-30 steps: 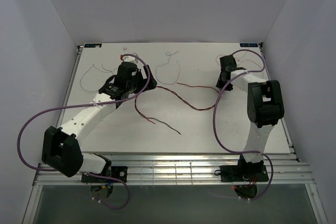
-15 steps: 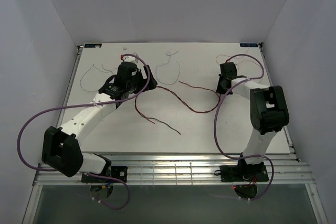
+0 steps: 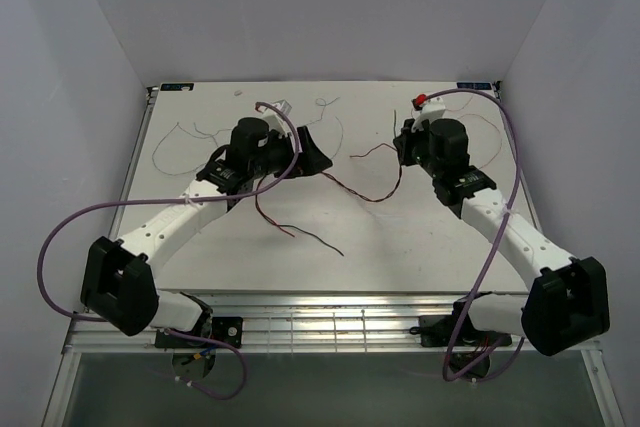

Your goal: Untangle the cables

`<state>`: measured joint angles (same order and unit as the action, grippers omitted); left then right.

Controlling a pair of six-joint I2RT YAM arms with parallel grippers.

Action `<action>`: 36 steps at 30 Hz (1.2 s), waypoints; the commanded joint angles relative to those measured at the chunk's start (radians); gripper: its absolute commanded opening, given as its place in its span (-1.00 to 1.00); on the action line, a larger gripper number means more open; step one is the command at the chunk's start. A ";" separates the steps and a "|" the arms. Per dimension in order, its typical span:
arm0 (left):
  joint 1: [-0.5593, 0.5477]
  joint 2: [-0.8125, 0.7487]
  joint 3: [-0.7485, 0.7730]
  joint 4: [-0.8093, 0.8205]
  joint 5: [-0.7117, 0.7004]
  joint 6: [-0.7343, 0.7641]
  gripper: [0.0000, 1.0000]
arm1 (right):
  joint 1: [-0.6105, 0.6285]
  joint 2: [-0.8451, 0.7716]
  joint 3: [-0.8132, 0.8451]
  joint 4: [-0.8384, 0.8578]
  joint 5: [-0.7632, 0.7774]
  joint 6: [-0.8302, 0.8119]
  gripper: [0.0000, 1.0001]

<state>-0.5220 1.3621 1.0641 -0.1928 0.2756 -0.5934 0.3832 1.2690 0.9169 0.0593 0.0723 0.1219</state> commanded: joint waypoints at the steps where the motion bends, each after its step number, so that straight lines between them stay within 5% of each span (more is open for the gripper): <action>1: -0.033 0.011 -0.027 0.145 0.106 -0.068 0.96 | 0.031 -0.068 -0.023 0.076 -0.061 -0.056 -0.84; 7: -0.077 0.049 -0.044 0.358 0.243 -0.105 0.96 | 0.056 -0.129 0.011 0.060 -0.147 -0.044 -0.85; 10: -0.157 0.064 0.006 0.288 0.205 0.223 0.96 | 0.057 -0.146 0.062 0.001 -0.196 -0.038 -0.85; 13: -0.179 0.069 0.013 0.256 0.026 0.421 0.96 | 0.057 -0.167 0.094 -0.036 -0.273 -0.033 -0.84; 16: -0.179 0.101 0.017 0.282 -0.009 0.542 0.96 | 0.057 -0.192 0.122 -0.053 -0.341 -0.022 -0.85; 20: -0.179 0.169 0.089 0.266 0.008 0.589 0.96 | 0.057 -0.200 0.164 -0.096 -0.388 -0.005 -0.85; 26: -0.179 0.229 0.115 0.328 -0.151 0.566 0.96 | 0.056 -0.194 0.194 -0.122 -0.448 0.027 -0.85; 36: -0.179 0.242 0.099 0.427 -0.023 0.583 0.96 | 0.056 -0.183 0.246 -0.124 -0.525 0.085 -0.85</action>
<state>-0.7021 1.6272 1.1439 0.1608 0.1993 -0.0311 0.4351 1.0882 1.1053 -0.0837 -0.4046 0.1726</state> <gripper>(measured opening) 0.979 0.084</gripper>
